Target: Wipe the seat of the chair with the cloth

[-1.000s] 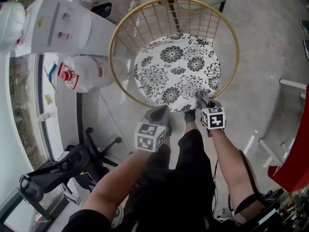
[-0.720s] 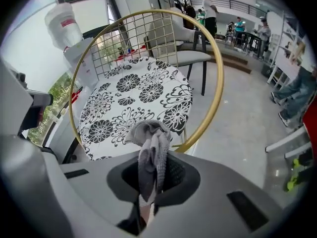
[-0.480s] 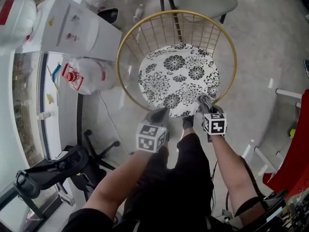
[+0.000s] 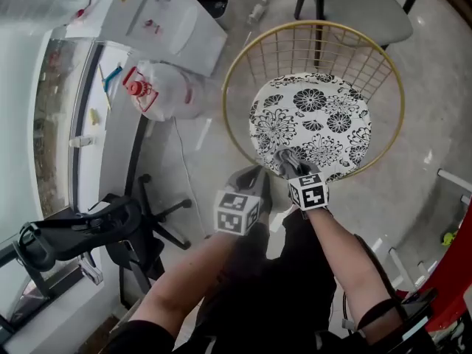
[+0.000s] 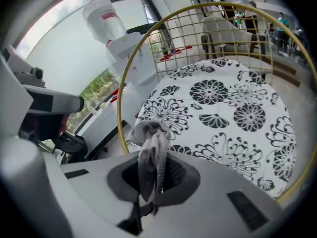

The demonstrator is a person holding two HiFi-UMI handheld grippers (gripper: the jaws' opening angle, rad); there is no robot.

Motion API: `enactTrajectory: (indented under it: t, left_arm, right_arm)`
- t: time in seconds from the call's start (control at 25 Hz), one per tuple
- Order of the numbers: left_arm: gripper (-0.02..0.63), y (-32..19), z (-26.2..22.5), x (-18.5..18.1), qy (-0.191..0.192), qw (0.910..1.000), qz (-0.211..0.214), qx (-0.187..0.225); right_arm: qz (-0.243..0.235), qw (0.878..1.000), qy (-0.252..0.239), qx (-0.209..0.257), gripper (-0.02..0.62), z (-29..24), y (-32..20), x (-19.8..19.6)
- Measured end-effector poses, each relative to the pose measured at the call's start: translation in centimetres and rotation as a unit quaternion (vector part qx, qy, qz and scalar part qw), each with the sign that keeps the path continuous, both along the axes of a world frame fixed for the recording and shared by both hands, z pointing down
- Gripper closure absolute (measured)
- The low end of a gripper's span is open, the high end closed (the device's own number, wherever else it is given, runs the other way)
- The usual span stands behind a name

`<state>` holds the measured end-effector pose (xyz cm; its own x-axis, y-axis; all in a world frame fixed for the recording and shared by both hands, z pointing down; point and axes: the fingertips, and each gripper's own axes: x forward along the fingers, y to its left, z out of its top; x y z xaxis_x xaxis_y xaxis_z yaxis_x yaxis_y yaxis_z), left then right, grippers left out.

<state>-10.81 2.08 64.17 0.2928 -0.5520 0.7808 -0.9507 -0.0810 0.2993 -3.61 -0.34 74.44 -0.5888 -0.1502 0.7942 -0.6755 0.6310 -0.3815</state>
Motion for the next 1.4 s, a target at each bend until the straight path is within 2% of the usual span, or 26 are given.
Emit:
enactTrajectory:
  t: [0.12, 0.24, 0.44, 0.68, 1.04, 1.24, 1.4]
  left_arm:
    - [0.600, 0.4, 0.6, -1.8, -0.020, 0.9997, 0.011, -0.004]
    - [0.598, 0.7, 0.9, -3.1, -0.023, 0.9997, -0.005, -0.008]
    - [0.598, 1.2, 1.3, -3.3, -0.015, 0.9994, -0.027, -0.014]
    - [0.598, 0.3, 1.8, -1.2, 0.005, 0.9995, -0.023, -0.019]
    - [0.600, -1.6, 2.6, 3.0, 0.008, 0.9991, 0.037, -0.019]
    - [0.600, -1.7, 3.1, 4.8, 0.009, 0.9978, 0.057, -0.033]
    - [0.598, -2.2, 3.2, 5.9, 0.011, 0.9970, 0.067, -0.037]
  right_arm:
    - [-0.009, 1.000, -0.021, -0.007, 0.574, 0.2, 0.0, -3.1]
    - [-0.021, 0.999, -0.031, -0.010, 0.574, 0.9, -0.3, -5.3]
    - [-0.029, 0.999, -0.017, -0.017, 0.574, 2.5, -0.7, -5.9]
    - [-0.009, 1.000, 0.005, -0.022, 0.574, 3.7, -1.6, -2.9]
    - [0.042, 0.998, 0.043, -0.031, 0.574, 5.3, -3.2, 4.0]
    - [0.089, 0.994, 0.054, -0.035, 0.574, 5.6, -4.8, 7.4]
    - [0.108, 0.991, 0.067, -0.033, 0.574, 5.7, -5.9, 9.7]
